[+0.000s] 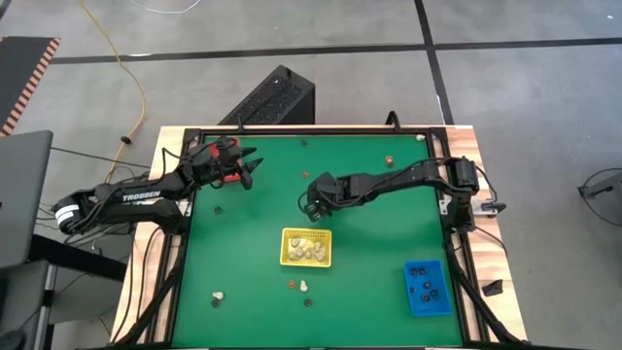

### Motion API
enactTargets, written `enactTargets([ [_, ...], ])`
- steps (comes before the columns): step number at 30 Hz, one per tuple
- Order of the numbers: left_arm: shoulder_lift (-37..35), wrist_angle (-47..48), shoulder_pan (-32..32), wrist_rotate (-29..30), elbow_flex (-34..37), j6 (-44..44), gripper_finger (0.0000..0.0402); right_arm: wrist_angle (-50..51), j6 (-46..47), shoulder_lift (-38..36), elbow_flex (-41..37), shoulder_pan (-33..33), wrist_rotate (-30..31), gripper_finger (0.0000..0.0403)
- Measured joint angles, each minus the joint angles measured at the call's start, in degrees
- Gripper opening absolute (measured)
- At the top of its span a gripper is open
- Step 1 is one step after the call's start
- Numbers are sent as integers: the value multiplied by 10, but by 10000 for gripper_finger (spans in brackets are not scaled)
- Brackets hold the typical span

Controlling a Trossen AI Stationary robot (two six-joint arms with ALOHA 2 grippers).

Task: Sort Halloween decoration
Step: Put the white skull toy into the yellow bin

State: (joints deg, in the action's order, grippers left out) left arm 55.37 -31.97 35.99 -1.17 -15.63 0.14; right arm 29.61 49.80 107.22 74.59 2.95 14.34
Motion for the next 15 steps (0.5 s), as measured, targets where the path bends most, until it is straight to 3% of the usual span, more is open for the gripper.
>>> enactTargets([
  [6,0,0,0,0,0,7,193,8,24,0,0,-4,-10,266],
  [15,0,0,0,0,0,7,193,10,66,0,0,-39,17,270],
])
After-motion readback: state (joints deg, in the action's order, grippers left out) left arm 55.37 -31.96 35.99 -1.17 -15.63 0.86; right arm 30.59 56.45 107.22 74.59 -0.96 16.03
